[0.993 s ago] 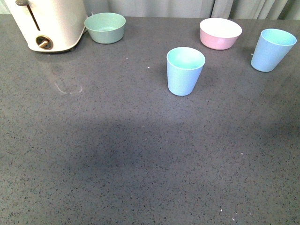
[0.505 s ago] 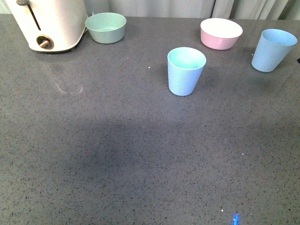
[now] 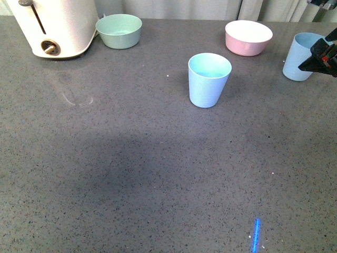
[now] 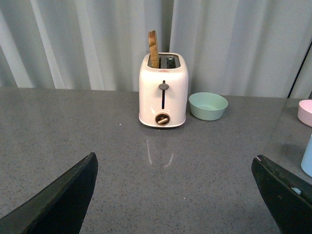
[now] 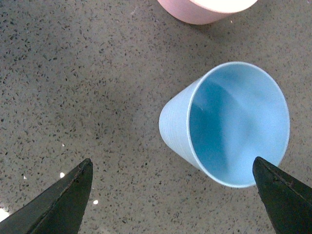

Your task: Stack blue cups with both arms

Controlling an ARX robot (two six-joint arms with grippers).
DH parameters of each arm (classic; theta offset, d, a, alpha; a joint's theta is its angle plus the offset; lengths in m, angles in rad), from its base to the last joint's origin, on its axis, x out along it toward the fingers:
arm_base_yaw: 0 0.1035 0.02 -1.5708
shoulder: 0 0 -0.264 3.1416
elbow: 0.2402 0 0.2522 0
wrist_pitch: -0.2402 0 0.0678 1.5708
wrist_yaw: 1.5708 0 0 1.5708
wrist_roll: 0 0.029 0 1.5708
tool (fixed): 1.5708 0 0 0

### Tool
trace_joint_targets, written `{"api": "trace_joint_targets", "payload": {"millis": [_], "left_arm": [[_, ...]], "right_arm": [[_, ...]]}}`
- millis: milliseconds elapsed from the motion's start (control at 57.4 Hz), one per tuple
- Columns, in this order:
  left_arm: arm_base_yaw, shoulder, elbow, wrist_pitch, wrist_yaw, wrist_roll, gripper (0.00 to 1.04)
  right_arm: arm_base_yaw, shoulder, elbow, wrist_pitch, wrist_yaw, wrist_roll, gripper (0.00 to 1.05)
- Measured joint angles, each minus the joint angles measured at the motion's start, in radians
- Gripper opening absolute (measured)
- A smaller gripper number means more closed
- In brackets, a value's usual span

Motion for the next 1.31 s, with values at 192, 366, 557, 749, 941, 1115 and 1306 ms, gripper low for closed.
{"api": "trace_joint_targets", "payload": {"millis": [192,366,557,749,941,1115,1306], "left_arm": [[0.000,0.000,0.000,0.000,0.000,0.000,0.96],[0.000,0.000,0.000,0.000,0.000,0.000,0.96],[0.000,0.000,0.000,0.000,0.000,0.000,0.96],[0.000,0.000,0.000,0.000,0.000,0.000,0.96],[0.000,0.000,0.000,0.000,0.000,0.000,0.96],[0.000,0.000,0.000,0.000,0.000,0.000,0.96],[0.000,0.000,0.000,0.000,0.000,0.000,0.96]], "right_arm": [[0.008,0.041,0.040,-0.014,0.013,-0.009,0.96],[0.018,0.077,0.068,-0.014,0.021,-0.018,0.82],[0.024,0.076,0.060,-0.008,0.029,-0.018,0.39],[0.007,0.057,0.021,-0.015,0.020,-0.024,0.04],[-0.021,-0.015,-0.053,-0.026,-0.013,-0.036,0.02],[-0.041,-0.140,-0.145,-0.130,-0.126,-0.114,0.02],[-0.029,-0.381,-0.251,-0.321,-0.284,-0.259,0.02]]}}
